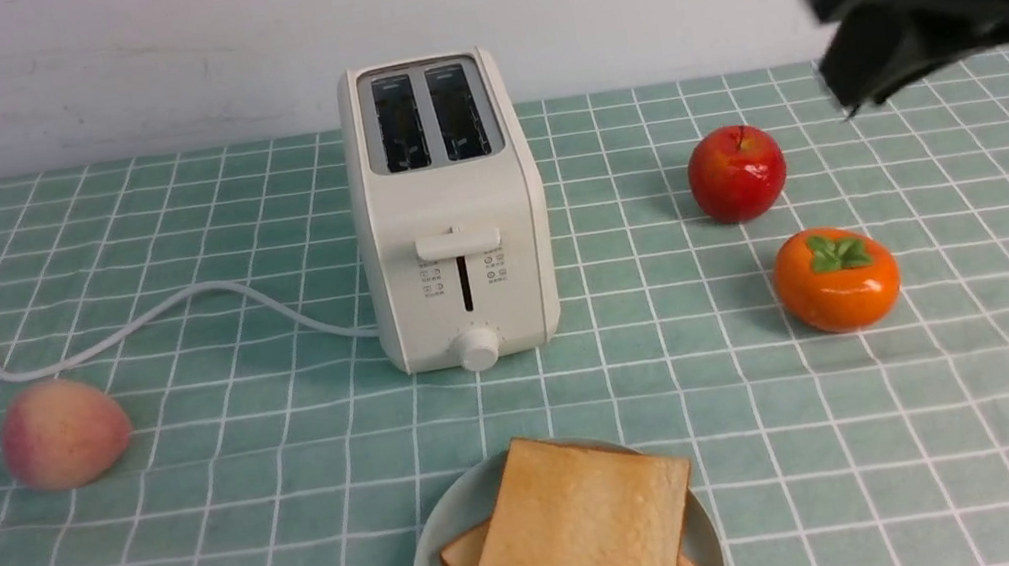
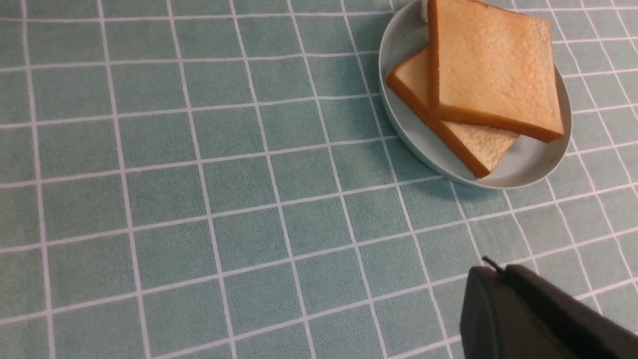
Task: Take toasted bread from bread machine on blue coffee table place on plate.
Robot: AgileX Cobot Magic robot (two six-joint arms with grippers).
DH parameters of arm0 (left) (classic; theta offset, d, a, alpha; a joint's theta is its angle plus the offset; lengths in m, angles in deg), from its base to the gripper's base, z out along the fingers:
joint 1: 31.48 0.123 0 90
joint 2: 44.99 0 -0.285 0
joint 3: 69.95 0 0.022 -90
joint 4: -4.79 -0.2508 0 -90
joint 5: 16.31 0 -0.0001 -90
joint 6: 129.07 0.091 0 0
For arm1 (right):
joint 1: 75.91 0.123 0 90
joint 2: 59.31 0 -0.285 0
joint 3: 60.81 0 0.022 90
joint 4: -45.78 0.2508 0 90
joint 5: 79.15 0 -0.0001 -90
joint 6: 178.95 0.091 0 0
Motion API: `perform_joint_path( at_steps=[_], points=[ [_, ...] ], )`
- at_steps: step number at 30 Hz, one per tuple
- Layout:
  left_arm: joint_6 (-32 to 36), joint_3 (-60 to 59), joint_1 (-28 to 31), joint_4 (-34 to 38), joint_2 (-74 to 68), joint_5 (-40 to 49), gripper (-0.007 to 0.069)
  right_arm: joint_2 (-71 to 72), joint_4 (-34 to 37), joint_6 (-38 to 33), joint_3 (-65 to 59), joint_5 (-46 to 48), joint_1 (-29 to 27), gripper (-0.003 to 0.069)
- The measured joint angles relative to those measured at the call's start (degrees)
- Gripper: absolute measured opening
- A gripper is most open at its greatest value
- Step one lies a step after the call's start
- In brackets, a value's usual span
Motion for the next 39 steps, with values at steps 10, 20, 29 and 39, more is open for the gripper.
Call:
perform_joint_path(
  at_steps=[10,20,29,39],
  points=[
    [0.0,0.0,0.0,0.2,0.0,-11.3,-0.0013,33.0,-20.0,10.0,-25.7,-10.5,0.0,-0.0015],
    [-0.9,-1.9,0.0,1.1,0.0,-20.0,-0.001,69.0,-32.4,17.7,-63.7,-45.1,0.0,-0.0008],
    [-1.0,-4.0,0.0,1.3,0.0,-22.6,-0.0008,80.1,-39.7,24.1,-76.7,-58.9,0.0,0.0003],
    [0.3,-9.6,0.0,1.5,10.2,-31.1,-0.0013,80.1,-40.0,24.9,-76.7,-59.6,0.0,0.0018]
  ],
)
